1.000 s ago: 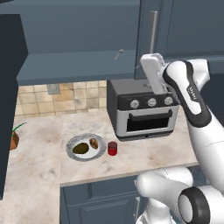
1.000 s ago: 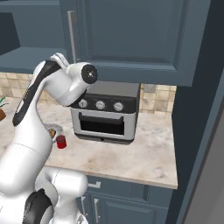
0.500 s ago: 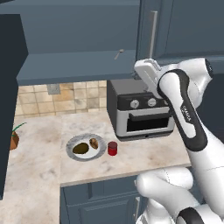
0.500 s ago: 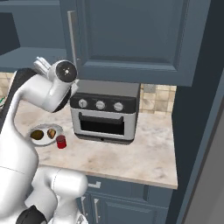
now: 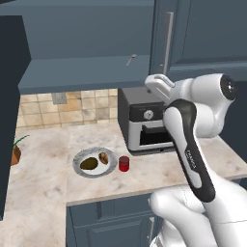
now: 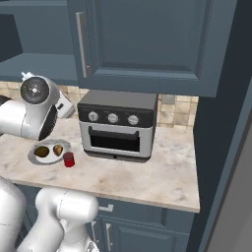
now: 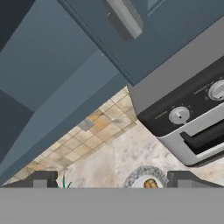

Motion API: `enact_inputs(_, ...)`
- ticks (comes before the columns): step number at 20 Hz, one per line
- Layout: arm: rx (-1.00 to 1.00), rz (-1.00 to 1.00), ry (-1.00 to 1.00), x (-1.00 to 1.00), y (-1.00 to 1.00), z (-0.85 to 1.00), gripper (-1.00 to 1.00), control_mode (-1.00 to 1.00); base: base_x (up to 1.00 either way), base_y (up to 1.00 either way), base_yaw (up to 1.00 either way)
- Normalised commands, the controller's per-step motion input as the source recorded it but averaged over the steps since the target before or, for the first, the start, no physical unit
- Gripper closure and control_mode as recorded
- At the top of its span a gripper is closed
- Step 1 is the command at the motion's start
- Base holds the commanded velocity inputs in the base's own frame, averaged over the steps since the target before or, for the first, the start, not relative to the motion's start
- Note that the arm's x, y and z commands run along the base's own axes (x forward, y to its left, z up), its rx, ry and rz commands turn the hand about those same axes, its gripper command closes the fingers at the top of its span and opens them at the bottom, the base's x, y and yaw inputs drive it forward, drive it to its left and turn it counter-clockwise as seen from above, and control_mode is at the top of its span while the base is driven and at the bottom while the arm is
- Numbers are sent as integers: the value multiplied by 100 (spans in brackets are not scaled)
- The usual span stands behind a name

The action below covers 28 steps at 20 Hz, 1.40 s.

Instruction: Pick the avocado and bread from the counter and place them on the plate. Then pick the jam from the cabinet and place it next to the plate. Lastly close the cabinet door.

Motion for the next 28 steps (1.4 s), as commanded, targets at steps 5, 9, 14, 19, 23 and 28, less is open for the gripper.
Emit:
enact_inputs(5,-7,-11,0,-35,1,0,-100,-100,0,0,0)
enact_inputs(9,-12,-9,0,-34,1,0,-100,-100,0,0,0)
enact_inputs(14,-14,-8,0,-34,0,0,-100,-100,0,0,0)
enact_inputs(19,-17,-7,0,-33,2,0,-100,-100,0,0,0)
enact_inputs(23,-21,-9,0,-30,9,0,-100,-100,0,0,0)
enact_inputs(28,-21,-9,0,-30,10,0,-100,-100,0,0,0)
